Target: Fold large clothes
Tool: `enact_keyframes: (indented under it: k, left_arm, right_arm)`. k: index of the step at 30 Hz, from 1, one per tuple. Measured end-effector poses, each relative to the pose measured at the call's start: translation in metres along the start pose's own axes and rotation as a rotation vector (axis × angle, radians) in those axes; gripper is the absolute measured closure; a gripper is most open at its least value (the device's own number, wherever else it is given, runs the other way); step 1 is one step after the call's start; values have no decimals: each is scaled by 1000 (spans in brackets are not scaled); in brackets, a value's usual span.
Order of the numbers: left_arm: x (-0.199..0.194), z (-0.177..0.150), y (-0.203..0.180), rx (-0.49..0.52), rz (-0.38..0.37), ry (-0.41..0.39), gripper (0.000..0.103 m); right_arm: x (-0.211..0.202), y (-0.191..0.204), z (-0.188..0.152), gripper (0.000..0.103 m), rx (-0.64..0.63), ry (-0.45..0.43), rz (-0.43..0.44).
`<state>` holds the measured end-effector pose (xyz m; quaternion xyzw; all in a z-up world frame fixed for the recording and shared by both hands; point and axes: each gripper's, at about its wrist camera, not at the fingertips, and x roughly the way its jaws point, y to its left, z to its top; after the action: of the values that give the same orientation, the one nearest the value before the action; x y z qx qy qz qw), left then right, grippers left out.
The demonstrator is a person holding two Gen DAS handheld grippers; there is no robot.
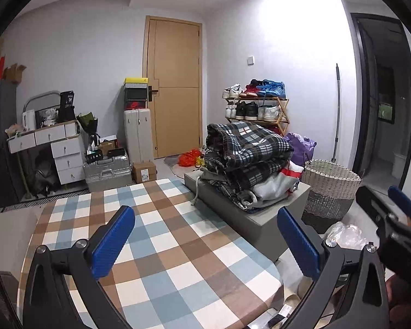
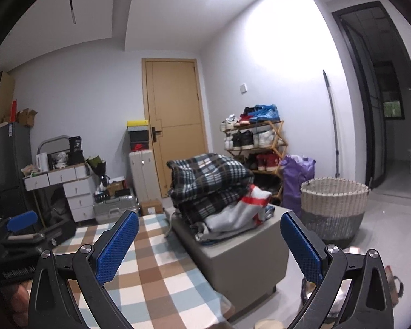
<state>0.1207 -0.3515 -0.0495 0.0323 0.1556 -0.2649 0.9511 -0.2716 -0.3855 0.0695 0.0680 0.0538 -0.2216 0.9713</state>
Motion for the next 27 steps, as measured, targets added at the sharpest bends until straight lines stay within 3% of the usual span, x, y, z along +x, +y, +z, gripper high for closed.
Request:
enact_keyframes:
  k: [27]
  left_arm:
    - [-1, 6, -10, 3, -37, 19, 2]
  right_arm:
    - [-3, 5, -4, 0, -22, -12, 17]
